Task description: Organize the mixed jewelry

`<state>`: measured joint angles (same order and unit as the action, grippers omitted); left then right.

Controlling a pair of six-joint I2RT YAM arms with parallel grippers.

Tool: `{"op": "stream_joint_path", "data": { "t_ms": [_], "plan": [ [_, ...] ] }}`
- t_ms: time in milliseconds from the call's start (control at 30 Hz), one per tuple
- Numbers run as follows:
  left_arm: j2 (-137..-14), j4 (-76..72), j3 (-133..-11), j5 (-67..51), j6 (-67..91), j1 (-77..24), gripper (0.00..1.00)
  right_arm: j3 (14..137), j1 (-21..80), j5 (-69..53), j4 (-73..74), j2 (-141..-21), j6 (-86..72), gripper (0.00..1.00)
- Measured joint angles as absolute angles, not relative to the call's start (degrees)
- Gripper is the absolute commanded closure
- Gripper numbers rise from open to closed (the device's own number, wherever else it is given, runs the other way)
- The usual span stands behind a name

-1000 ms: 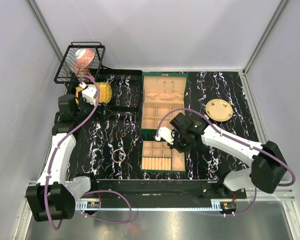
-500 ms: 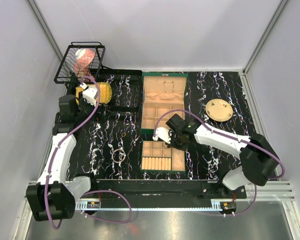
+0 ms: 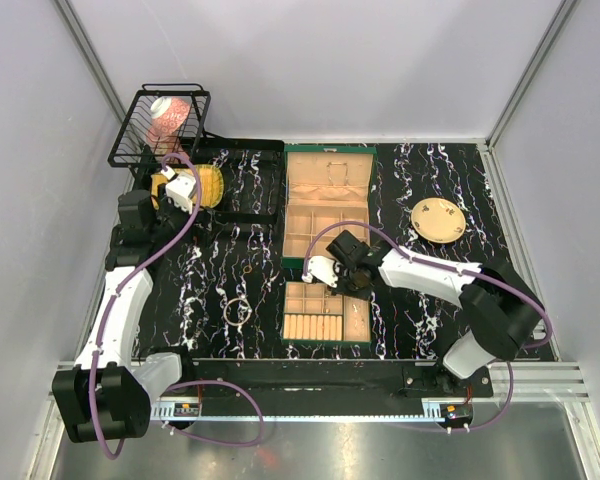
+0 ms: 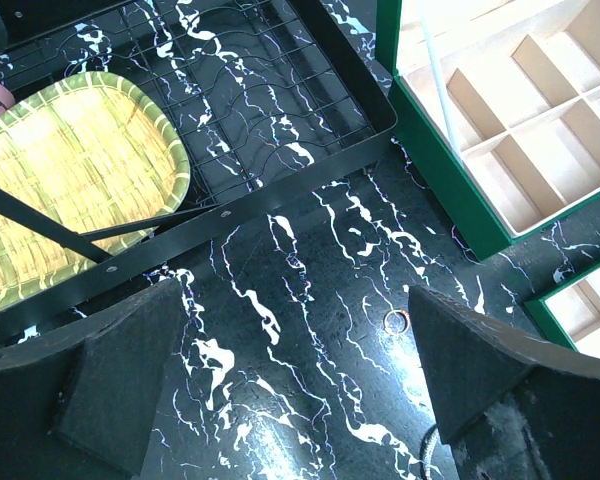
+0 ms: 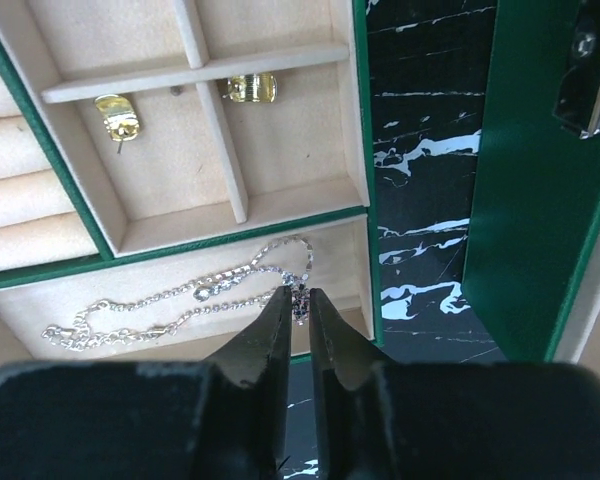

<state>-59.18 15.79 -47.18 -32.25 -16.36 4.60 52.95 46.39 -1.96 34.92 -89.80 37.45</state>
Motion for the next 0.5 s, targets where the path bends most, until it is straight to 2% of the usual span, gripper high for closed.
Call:
{"op": "stream_joint_path", "data": {
  "t_ms": [500],
  "plan": [
    [-58.54,15.81,-47.07,-32.25,-16.78,4.6,0.01,51.66,46.39,2.09,32.56,-91.09,38.37,0.62]
  ]
}}
